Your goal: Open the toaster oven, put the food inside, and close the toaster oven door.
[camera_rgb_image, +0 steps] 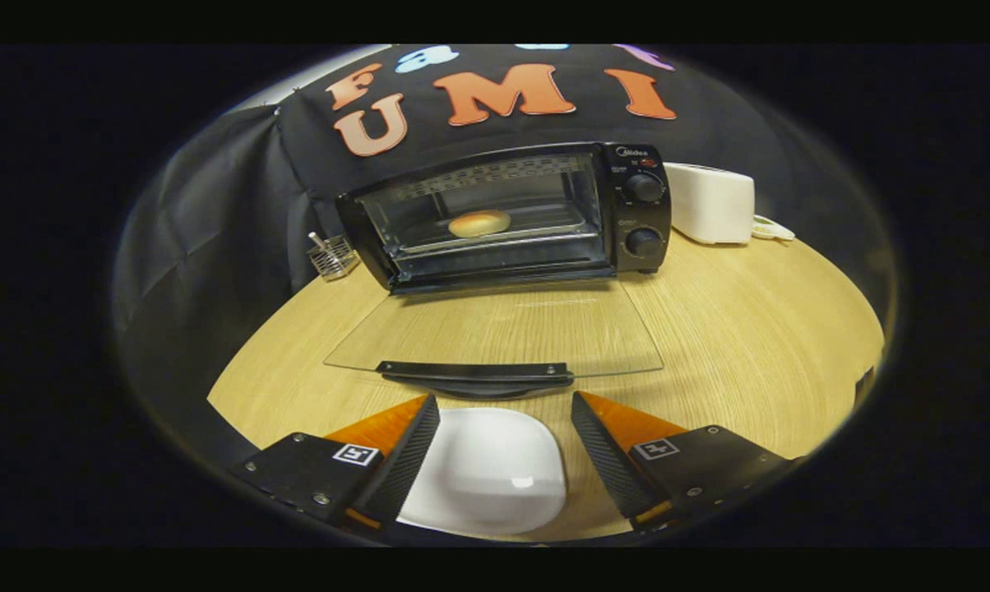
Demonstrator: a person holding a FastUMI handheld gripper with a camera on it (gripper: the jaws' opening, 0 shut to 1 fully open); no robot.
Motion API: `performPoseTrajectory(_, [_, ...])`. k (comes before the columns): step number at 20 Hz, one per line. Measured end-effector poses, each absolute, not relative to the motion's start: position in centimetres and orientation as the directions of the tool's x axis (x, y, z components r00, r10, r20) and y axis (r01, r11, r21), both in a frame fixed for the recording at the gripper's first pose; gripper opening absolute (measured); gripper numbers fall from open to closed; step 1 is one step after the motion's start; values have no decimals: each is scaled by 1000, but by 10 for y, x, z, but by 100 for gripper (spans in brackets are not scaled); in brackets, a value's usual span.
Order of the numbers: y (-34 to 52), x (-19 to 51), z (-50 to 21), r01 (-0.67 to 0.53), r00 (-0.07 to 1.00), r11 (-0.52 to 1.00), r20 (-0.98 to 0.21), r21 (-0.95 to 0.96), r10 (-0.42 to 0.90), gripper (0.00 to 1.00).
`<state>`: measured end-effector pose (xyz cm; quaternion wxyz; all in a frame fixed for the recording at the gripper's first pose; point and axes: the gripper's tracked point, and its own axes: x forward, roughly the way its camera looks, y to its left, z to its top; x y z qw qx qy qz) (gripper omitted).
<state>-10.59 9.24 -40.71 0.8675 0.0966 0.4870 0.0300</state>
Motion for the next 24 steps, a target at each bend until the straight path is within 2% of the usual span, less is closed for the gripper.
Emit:
performPoseTrajectory(5, [92,-96,-407,77,509,980,-853,182,119,96])
performPoseTrajectory(8, [89,-83,-394,74,537,983,-837,170,104,96])
performPoseTrajectory(12, [92,-53,-358,66,629,980,-771,186,104,96])
performPoseTrajectory(24, [87,41,-306,82,808,943,-575,323,127,97])
